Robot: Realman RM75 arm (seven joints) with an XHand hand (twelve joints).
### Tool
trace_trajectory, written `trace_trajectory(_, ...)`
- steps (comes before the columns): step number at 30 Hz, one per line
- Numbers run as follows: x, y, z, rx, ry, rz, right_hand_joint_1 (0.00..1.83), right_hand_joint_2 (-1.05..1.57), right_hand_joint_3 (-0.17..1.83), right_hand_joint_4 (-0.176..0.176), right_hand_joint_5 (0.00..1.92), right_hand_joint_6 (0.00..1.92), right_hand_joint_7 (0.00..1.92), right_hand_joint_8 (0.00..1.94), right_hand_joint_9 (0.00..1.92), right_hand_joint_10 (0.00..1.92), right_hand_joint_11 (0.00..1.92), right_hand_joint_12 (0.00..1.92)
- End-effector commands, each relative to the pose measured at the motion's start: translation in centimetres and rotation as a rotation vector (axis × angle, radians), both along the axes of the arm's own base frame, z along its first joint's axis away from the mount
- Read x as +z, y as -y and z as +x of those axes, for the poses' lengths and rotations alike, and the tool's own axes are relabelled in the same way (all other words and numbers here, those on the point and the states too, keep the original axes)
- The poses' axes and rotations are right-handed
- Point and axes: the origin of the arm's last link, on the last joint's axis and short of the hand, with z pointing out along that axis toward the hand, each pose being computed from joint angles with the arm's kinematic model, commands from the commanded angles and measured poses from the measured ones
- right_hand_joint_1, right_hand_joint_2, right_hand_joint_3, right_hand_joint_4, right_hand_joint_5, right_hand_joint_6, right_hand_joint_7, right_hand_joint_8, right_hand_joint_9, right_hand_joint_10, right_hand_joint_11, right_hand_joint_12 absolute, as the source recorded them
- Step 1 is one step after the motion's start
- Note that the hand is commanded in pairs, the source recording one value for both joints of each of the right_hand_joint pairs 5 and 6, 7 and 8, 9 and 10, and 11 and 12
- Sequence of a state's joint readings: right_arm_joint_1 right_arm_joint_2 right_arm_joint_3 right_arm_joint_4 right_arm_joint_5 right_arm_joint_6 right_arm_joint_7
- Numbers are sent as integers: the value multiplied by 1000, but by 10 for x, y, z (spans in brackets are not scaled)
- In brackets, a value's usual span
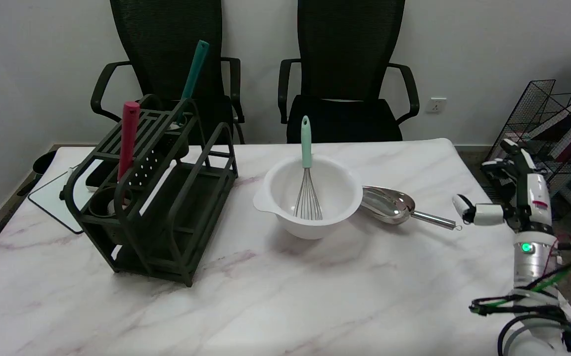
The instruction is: Pick up the whisk.
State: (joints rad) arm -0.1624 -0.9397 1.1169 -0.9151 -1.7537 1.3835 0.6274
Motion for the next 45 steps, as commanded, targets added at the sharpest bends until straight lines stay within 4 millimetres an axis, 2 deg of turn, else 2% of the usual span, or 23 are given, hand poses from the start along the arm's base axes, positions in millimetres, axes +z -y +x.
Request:
trace_trajectory(1,28,135,79,156,545,421,1184,-98,1164,0,286,286,723,723,501,501,584,584)
trace_trajectory(5,16,171,97,81,507,489,1182,-107,1137,0,243,243,692,692,504,504,576,576)
trace_trajectory(13,-7,222,109,30,488,552,1171,-168,1192,0,231,231,669,669,502,502,577,577)
trace_trajectory(15,-10,235,124,51,481,580,1168,-186,1208,0,200,200,656,656,500,500,571,571)
trace_trajectory(23,-18,259,126,20,528,620,1147,-291,1303,0,160,160,564,564,451,451,496,496)
trace_trajectory(30,-19,269,122,-17,572,624,1118,-378,1376,0,143,143,495,495,426,426,470,470)
trace_trajectory(38,-31,284,116,-46,670,629,1108,-403,1398,0,107,107,425,425,369,369,415,415)
trace_trajectory(40,-34,296,152,7,643,691,1110,-391,1381,0,104,104,420,420,369,369,407,407)
trace_trajectory(41,-42,289,112,-78,709,644,1111,-379,1366,0,102,102,423,423,372,372,406,406)
trace_trajectory(45,-56,294,106,-115,761,668,1109,-358,1304,0,100,100,427,427,378,378,410,410)
